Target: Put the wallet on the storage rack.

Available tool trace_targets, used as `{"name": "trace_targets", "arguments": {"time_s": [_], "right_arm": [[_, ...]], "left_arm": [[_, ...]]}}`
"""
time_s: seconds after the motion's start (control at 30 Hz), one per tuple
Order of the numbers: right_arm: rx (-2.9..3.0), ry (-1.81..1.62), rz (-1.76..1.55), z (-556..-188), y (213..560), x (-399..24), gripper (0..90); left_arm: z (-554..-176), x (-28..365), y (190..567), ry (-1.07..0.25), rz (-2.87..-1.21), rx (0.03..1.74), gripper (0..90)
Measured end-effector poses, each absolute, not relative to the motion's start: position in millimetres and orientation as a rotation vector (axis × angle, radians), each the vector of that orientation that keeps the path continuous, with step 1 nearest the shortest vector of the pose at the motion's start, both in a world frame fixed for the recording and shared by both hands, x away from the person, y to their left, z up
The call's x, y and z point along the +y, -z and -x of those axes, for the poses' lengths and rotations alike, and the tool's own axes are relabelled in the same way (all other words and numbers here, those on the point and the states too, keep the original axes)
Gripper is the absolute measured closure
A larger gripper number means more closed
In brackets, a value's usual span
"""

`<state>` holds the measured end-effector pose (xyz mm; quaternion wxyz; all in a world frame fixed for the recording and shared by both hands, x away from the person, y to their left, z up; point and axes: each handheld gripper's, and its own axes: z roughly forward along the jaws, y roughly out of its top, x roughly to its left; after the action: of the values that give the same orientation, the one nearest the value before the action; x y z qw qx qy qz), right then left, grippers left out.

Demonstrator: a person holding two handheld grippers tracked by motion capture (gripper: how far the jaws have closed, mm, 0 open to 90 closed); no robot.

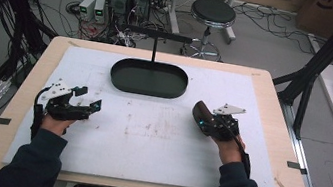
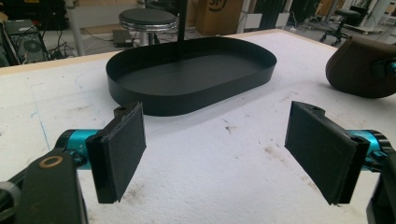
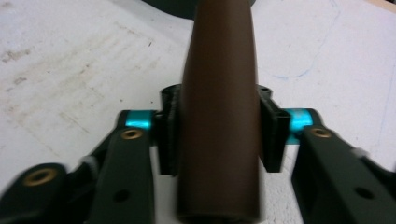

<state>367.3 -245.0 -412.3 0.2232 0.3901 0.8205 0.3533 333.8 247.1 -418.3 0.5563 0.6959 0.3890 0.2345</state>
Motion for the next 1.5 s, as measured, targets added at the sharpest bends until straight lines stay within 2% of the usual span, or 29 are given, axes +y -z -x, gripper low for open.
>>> {"name": "trace_targets", "arguments": {"time_s": [0.4, 0.73, 0.9, 1.5], "right_arm": [[2.266, -1.072, -1.014, -381.4, 388.9, -229.1, 63.5], [2.245, -1.147, -0.925, -415.3, 358.4, -198.7, 63.5], [2.235, -1.184, -0.935, -444.4, 348.7, -181.3, 63.5], [2.311, -1.177, -0.973, -513.7, 385.0, -113.9, 63.4]], "left_arm": [[-333.2, 248.4, 417.5, -0.554, -1.633, 0.916, 20.2], [-334.3, 248.1, 418.6, -0.55, -1.629, 0.92, 20.2], [-334.9, 248.4, 418.8, -0.551, -1.629, 0.916, 20.2], [-334.8, 250.5, 418.8, -0.552, -1.632, 0.91, 20.2]]}}
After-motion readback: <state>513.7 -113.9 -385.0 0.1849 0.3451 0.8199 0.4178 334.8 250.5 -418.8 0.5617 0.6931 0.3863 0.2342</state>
